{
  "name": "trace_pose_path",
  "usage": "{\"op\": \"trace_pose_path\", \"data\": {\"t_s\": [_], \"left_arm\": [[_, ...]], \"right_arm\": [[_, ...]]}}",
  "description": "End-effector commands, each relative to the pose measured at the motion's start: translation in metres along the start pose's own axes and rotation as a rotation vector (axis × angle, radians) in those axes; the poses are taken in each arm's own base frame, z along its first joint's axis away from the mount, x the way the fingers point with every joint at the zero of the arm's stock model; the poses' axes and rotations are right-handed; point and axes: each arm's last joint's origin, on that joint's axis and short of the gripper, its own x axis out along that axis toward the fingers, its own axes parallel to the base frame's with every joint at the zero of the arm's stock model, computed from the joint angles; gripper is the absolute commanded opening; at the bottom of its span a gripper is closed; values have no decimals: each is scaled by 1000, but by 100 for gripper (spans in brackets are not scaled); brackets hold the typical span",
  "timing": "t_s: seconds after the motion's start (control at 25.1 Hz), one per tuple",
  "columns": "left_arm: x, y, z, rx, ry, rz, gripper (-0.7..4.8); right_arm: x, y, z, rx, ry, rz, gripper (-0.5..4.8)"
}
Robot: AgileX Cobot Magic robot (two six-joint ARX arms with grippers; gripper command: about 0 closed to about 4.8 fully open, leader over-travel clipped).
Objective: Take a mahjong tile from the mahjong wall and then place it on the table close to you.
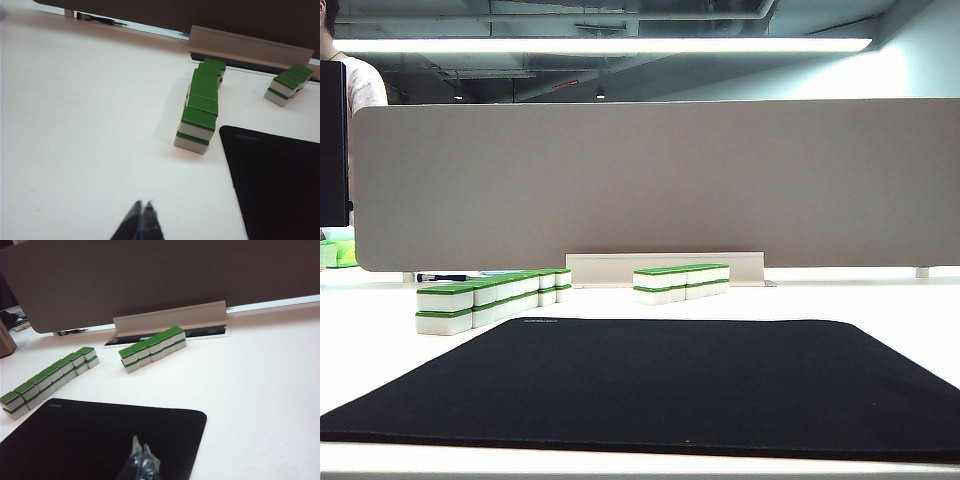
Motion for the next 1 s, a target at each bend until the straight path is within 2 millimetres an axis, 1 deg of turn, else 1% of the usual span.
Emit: {"op": "trace_pose_path", "data": {"t_s": [0.04, 0.36, 0.64, 0.72, 0.84, 1.0], "left_arm": [[0, 0, 0, -4, 9, -10, -5], [0, 0, 0, -19, 9, -10, -5], [0, 0, 0, -19, 9, -10, -5], [0, 0, 0, -19, 9, -10, -5], [0, 0, 0, -19, 9, -10, -5], [0, 0, 0, -19, 9, -10, -5]], "right_arm": [[-4, 3, 9, -7, -32, 12, -2], [-9, 8, 21, -8, -35, 15, -2], [-7, 10, 34, 0, -10, 11, -2], [-5, 11, 39, 4, 2, 9, -2], [3, 11, 51, 16, 43, 2, -2], [17, 12, 63, 30, 115, 60, -2]]}}
